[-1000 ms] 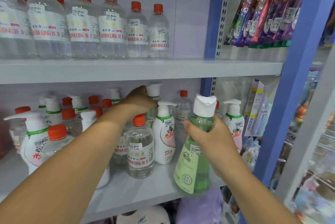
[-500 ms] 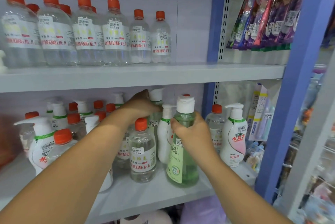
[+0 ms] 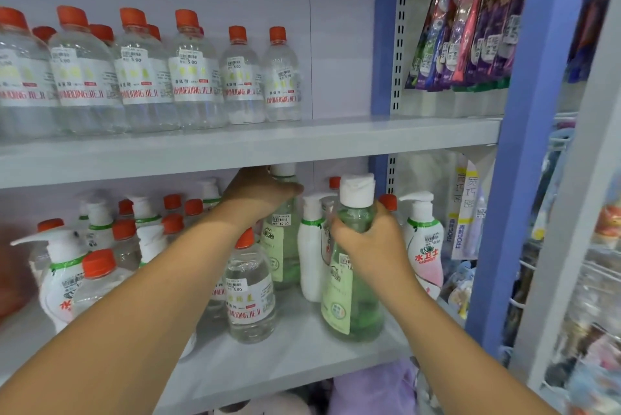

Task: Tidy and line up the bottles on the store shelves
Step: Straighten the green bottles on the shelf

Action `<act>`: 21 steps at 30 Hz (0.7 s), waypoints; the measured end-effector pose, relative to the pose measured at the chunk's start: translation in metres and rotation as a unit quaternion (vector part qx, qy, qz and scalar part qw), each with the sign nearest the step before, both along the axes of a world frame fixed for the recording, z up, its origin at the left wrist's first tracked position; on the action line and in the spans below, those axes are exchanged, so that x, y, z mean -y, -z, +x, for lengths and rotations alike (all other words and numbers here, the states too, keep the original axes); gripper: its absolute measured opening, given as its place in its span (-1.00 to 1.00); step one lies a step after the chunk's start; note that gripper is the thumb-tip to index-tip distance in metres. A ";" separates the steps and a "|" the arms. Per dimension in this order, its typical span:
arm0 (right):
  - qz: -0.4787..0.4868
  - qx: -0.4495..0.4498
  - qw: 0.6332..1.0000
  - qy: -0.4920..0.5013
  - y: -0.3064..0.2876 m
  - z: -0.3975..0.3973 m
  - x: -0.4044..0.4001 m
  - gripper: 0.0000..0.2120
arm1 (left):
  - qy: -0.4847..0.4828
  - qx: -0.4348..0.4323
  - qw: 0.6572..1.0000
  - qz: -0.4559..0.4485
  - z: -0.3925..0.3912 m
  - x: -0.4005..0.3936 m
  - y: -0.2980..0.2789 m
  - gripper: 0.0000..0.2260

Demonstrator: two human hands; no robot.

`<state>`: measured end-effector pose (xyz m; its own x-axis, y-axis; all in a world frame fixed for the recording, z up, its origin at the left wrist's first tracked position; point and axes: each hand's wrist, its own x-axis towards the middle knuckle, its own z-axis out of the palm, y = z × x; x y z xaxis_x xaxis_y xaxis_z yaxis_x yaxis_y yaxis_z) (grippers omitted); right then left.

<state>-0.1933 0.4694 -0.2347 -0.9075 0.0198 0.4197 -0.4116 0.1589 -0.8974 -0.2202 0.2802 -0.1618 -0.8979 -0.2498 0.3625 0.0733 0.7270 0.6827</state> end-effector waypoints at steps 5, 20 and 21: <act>0.040 0.026 0.996 -0.080 -0.011 0.013 -0.003 -0.86 | -0.031 -0.005 0.999 -0.005 0.013 -0.012 -0.001 -0.60; 0.017 0.013 0.992 -0.128 0.003 0.005 -0.029 -0.74 | -0.085 -0.120 0.988 0.055 0.076 -0.067 0.022 -0.64; 0.016 0.015 0.991 -0.131 0.005 0.006 -0.032 -0.72 | -0.085 -0.142 0.984 0.068 0.083 -0.072 0.026 -0.64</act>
